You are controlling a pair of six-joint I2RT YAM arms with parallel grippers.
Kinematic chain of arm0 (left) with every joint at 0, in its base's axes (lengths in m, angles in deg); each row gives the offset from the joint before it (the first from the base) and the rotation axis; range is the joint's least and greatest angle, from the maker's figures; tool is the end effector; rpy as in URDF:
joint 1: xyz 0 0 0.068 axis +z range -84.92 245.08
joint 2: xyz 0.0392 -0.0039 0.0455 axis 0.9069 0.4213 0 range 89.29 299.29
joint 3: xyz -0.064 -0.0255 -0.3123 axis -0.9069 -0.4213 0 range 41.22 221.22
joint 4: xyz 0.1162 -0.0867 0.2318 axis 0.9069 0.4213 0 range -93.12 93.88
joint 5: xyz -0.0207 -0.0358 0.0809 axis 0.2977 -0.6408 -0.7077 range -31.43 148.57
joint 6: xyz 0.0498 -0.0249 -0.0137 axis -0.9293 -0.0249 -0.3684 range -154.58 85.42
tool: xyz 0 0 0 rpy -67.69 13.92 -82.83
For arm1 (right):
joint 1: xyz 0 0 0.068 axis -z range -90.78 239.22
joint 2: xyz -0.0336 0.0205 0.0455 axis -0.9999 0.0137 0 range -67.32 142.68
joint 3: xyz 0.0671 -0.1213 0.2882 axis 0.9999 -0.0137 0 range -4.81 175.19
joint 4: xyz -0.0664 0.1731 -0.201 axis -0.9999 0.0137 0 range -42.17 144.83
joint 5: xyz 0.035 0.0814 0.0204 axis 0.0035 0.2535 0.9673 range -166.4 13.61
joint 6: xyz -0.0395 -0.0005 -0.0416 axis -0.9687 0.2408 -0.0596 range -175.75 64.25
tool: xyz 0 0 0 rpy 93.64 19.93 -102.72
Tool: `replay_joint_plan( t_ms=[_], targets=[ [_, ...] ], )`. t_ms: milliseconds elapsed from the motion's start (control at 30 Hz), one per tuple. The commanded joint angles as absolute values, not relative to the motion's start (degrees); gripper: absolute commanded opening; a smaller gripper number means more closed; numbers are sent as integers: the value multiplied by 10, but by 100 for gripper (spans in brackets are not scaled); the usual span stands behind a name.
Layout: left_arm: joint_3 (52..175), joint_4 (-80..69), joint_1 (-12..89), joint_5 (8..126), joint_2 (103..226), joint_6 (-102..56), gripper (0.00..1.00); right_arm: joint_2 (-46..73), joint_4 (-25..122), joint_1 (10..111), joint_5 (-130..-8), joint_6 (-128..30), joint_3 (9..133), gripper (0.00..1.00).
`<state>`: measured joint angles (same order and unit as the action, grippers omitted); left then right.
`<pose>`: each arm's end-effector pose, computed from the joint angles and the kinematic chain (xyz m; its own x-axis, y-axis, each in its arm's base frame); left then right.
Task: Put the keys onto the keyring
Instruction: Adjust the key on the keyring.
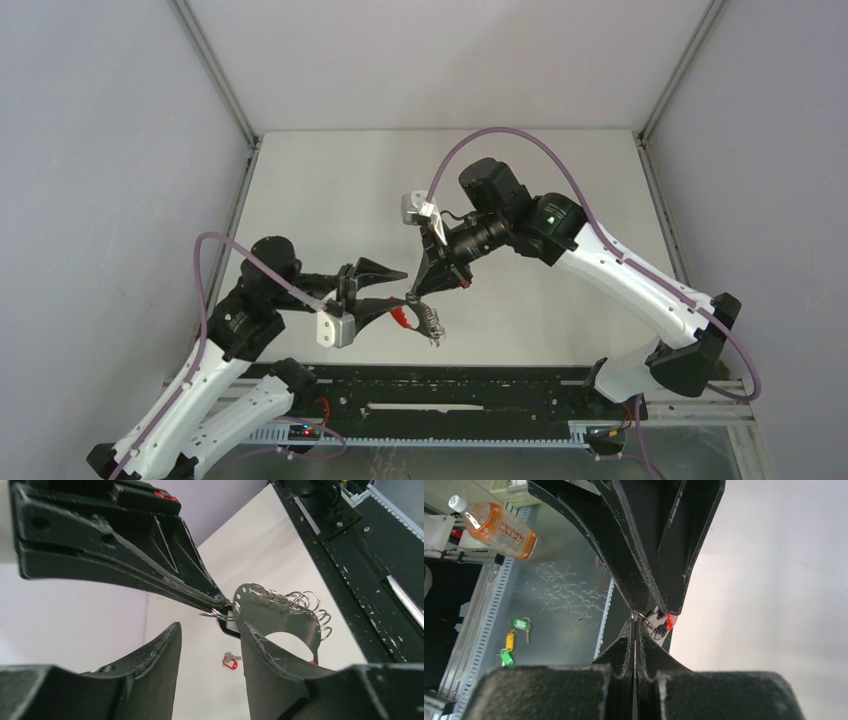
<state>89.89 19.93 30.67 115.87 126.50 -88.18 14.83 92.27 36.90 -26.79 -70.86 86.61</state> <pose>0.0681 -0.0879 0.3931 0.6949 0.0512 -0.7173 0.7180 -0.1034 0.6883 0.1615 0.2597 0.4658 -0.1070 -0.4149 -0.9035 -0.9544 -0.2120 0.2104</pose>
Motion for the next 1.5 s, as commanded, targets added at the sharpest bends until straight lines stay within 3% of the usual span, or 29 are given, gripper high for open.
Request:
replay_joint_plan(
  t_ms=[0, 233, 533, 767, 1167, 1467],
  targets=[
    [909, 195, 301, 1144, 1248, -929, 54, 164, 956, 359, -242, -725, 899, 0],
    [933, 286, 301, 1162, 1266, -1009, 63, 174, 975, 348, -203, -744, 910, 0],
    [956, 398, 301, 1179, 1286, -1065, 61, 174, 987, 345, -135, -765, 918, 0],
    [962, 385, 276, 1233, 1292, -960, 60, 183, 963, 344, -136, -754, 927, 0],
    [916, 191, 264, 1219, 1289, -802, 55, 203, 961, 330, -128, -754, 940, 0],
    [911, 277, 265, 1231, 1276, -823, 58, 198, 957, 336, -135, -752, 937, 0]
  ],
)
